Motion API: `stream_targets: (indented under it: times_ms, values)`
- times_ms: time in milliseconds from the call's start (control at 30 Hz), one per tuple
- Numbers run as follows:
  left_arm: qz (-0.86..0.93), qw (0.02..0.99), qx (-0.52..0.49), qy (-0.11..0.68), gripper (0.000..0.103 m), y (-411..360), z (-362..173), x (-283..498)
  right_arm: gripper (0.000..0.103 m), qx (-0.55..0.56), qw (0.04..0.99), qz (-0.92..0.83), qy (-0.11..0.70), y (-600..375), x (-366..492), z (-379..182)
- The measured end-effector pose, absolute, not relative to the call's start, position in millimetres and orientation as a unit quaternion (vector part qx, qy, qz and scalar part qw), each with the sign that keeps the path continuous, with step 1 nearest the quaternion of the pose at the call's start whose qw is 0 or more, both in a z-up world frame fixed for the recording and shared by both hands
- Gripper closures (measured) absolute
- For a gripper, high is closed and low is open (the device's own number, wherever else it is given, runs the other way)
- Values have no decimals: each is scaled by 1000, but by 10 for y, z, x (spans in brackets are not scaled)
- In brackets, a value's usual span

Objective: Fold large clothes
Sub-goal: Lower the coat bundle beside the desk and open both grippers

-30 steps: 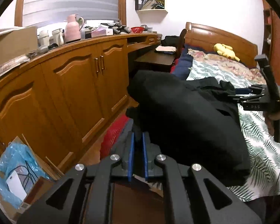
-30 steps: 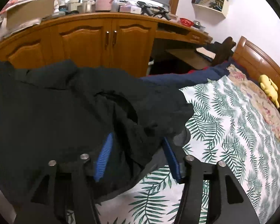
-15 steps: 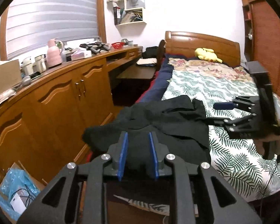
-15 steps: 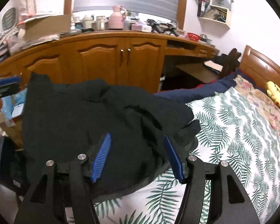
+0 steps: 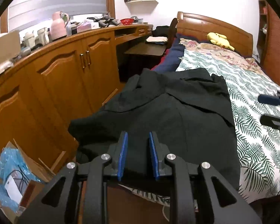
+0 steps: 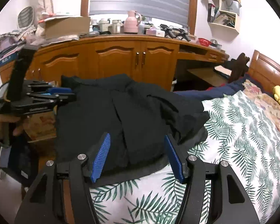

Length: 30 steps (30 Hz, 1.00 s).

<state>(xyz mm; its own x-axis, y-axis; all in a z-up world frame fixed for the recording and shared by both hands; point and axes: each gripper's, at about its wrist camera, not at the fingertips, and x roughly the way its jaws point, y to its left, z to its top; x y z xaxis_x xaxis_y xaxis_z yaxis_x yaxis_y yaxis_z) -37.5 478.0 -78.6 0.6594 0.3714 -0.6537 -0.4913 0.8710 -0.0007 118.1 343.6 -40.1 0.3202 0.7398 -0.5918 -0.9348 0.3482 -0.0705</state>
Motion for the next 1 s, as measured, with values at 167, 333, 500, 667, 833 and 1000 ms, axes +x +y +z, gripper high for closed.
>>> stream_targets:
  times_ms: [167, 333, 500, 667, 833, 1000]
  values:
    - [248, 907, -89, 328, 79, 4695, -768, -436, 42, -190, 787, 533, 245, 3232, 1145, -435]
    - [256, 909, -77, 319, 72, 4520, -683, -494, 38, -171, 799, 519, 251, 2912, 1152, -463]
    - [245, 920, -62, 300, 68, 4162, -571, -508, 28, -159, 817, 494, 252, 2531, 1215, -488]
    - [240, 926, -50, 287, 68, 3778, -472, -417, 19, -145, 831, 474, 251, 2127, 1277, -511]
    - [209, 934, -60, 284, 68, 3377, -427, -228, 12, -134, 850, 445, 248, 1666, 1290, -535]
    - [184, 940, -40, 285, 68, 2916, -459, 3, 10, -121, 864, 422, 247, 1226, 1300, -570]
